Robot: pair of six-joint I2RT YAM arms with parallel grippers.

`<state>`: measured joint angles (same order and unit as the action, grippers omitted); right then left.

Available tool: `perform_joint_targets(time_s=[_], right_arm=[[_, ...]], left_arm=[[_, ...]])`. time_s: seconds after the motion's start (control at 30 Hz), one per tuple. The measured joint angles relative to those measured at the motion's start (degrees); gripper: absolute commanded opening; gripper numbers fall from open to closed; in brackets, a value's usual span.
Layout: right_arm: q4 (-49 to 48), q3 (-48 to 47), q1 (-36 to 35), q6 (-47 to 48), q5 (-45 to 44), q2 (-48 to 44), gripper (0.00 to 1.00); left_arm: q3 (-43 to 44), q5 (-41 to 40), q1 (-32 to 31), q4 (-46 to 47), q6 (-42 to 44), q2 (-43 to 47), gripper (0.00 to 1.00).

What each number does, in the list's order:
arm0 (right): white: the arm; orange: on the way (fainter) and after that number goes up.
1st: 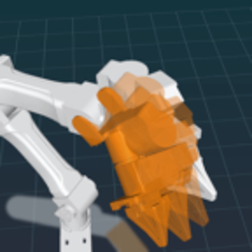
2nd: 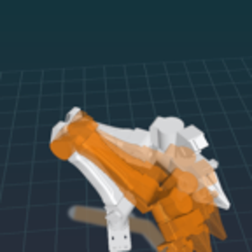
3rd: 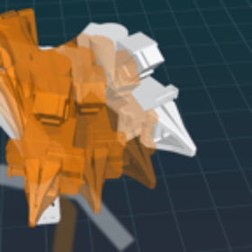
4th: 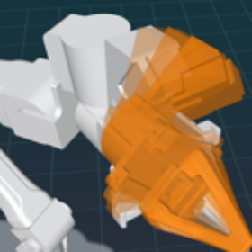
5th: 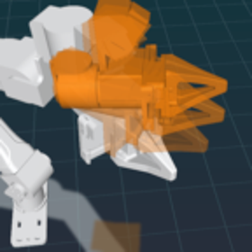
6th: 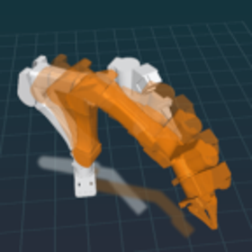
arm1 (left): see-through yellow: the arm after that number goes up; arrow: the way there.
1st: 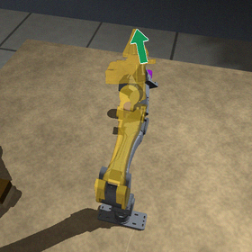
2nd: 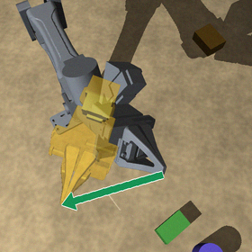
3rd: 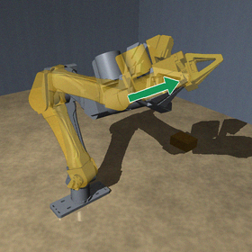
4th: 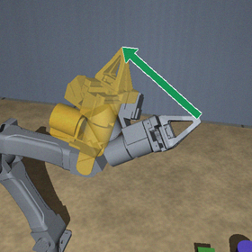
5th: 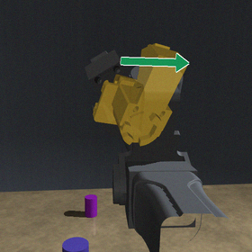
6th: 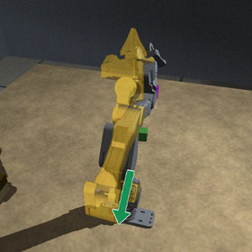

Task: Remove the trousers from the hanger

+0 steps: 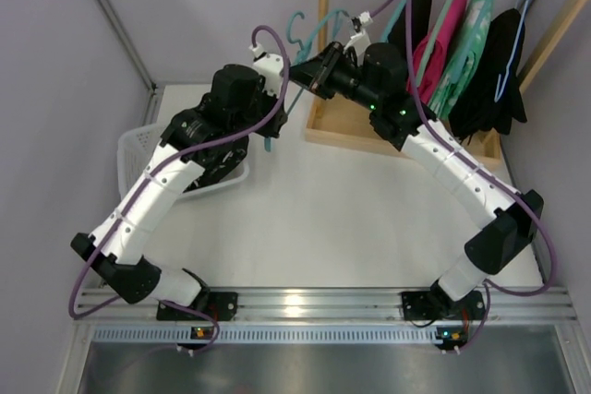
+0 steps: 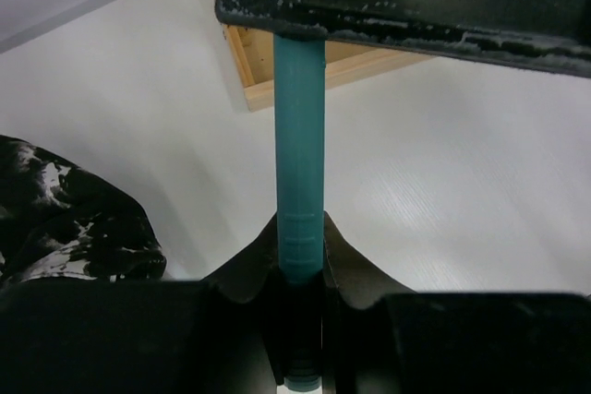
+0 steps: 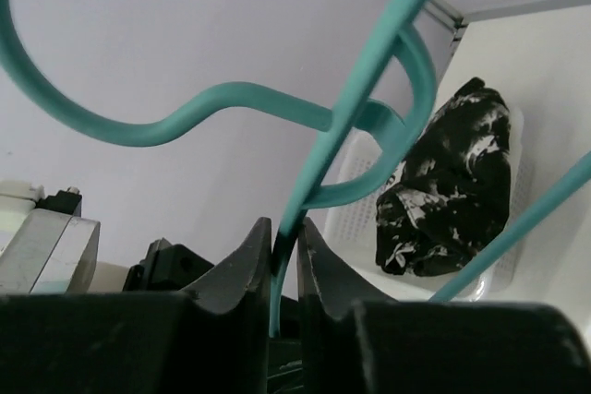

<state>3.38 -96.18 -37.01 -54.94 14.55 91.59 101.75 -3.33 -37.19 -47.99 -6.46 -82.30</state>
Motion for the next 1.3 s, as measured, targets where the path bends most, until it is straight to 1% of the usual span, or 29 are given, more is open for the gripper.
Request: perform_joint_targets(time_s=[0.03,0.07,0.13,0.27,0.33,0.37,0.47,0.57,0.63,0.83,0.93,1.0,1.03,1.07,1.1,1.2,1.23,1.27,1.3], right_arm=[[-0.1,-0.1,0.0,-1.2,0.0,0.0,0.0],[-0.1,-0.3,0.0,-2.3,0.3,0.0,0.0],[-0.5,-0.3,0.0,-4.2,1.0,0.0,0.0],[-0.3,-0.3,-0.3,-6.7,2.4,0.0,0.0],[-0.3,-0.3,0.3,-7.2,1.8,0.0,0.0],[-0.3,-0.3,0.7,-7.8,1.5,0.0,0.0],[-0.3,-0.3,1.6,-8.9,0.9,0.0,0.0],[-0.3,-0.3,1.9,-10.2,0.6,0.0,0.0],[0.0,-0.3,1.9,-11.1,0.6,0.0,0.0],[1.1,-0.3,1.9,-13.7,0.6,0.0,0.0],[1.5,-0.3,1.9,-14.7,0.6,-0.1,0.0],[1.8,-0.3,1.9,-15.0,0.7,-0.2,0.0],[1.8,-0.3,1.9,-15.2,0.7,-0.2,0.0],[1.9,-0.3,1.9,-15.3,0.8,-0.2,0.0],[2.0,-0.3,1.9,-15.4,1.0,-0.3,0.0],[2.0,-0.3,1.9,-15.1,0.9,-0.7,0.0],[2.1,-0.2,1.9,-14.7,0.8,-1.0,0.05],[2.1,-0.2,2.0,-14.4,0.6,-1.1,0.14],[2.0,-0.2,2.0,-14.0,0.4,-1.3,0.42]], left_arm=[[-1.3,-0.2,0.0,1.4,0.0,0.8,0.06],[-2.8,-0.4,0.0,3.1,0.1,1.8,0.12],[-6.3,-0.6,0.0,6.8,0.2,4.1,0.17],[-13.2,-0.5,-0.1,12.2,0.7,9.6,0.33],[-15.3,-0.3,-0.1,12.9,0.8,12.0,0.35],[-16.0,-0.3,-0.1,13.3,0.8,13.0,0.38],[-17.4,0.8,-0.1,15.2,0.9,15.3,0.4],[-19.0,1.4,-0.1,16.8,0.9,16.7,0.49],[-20.3,2.0,-0.1,17.7,0.7,17.3,0.53],[-23.0,3.4,-0.1,20.4,0.5,17.4,0.55],[-23.7,3.5,-0.1,21.9,0.5,17.3,0.53],[-23.9,3.4,-0.1,22.8,0.3,17.2,0.38],[-23.9,3.2,-0.1,23.2,0.2,17.1,0.26],[-23.9,3.1,-0.1,23.4,-0.1,17.0,0.08],[-23.9,2.8,0.0,23.7,-0.2,16.9,0.0],[-23.8,2.5,-0.2,24.5,-0.1,16.5,0.0],[-23.6,2.3,-0.3,24.5,0.0,16.3,0.0],[-23.1,2.1,-0.4,24.5,0.0,16.0,0.0],[-22.8,2.0,-0.4,24.4,0.0,15.7,0.0]])
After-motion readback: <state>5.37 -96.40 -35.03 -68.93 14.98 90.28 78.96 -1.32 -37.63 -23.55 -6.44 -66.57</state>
